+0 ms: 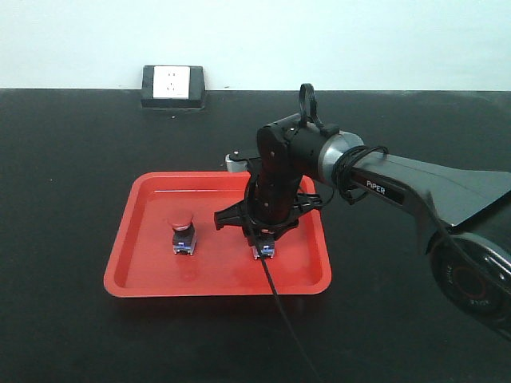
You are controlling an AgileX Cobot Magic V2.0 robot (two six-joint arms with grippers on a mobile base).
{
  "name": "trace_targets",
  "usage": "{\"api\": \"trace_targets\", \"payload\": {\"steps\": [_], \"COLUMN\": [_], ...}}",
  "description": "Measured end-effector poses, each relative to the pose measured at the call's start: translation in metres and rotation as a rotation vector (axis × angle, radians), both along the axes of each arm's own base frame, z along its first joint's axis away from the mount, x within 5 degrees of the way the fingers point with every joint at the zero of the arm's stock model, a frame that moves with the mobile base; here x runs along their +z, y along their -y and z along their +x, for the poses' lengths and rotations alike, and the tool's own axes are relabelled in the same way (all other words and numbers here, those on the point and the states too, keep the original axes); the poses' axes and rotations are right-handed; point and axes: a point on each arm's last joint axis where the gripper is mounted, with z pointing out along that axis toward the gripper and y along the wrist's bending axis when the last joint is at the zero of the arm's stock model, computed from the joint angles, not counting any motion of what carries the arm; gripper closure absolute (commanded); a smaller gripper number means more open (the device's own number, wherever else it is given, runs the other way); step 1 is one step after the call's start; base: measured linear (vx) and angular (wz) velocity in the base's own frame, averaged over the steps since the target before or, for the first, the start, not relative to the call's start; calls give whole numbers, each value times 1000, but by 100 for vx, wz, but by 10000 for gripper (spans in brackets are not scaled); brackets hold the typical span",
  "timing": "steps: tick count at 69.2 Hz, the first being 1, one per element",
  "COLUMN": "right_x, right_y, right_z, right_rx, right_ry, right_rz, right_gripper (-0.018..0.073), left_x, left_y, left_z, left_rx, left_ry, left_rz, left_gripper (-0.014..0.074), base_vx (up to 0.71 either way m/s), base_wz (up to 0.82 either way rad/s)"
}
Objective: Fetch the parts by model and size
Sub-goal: 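Set the yellow-capped button down beside the red one and open the right gripper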
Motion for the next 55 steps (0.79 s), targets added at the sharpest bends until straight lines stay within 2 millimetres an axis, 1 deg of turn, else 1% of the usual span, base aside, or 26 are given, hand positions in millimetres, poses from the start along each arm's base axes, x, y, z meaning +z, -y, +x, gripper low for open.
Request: {"api": "trace_targets", "payload": {"steps": [9,18,23,24,25,37,43,48,55], "right_x": [0,1,1,1,1,1,1,4,15], "right_y": [1,1,1,1,1,1,0,0,1], "right_z": [1,1,1,1,1,1,1,1,0], "right_rx": [5,6,7,7,7,5,3,2,3], "right_ry": [8,12,13,13,13,10,8,12,33], "right_rz": [-11,-15,-16,-15,-15,-11,-7,-2,8], "right_gripper": [521,412,308,271,258,-36,-128,-167,-163], "left_x": [0,-1,-2,-2,-2,-2,-2,-2,-2], "left_y": [0,-1,-1,-1,-1,-1,-1,-1,-1], "left_z": [0,0,0,0,0,-1,-1,-1,-1], "left_rx": [2,7,10,10,11,12,12,12,13], "left_ry": [-3,-13,-19,-20,-21,-24,-24,-25,-26], "left_rz": [1,4,5,5,6,6,6,7,7], "left_gripper": [603,603,603,603,603,603,603,603,603], "base_vx": [0,0,0,0,0,0,0,0,0], "base_wz": [0,0,0,0,0,0,0,0,0]}}
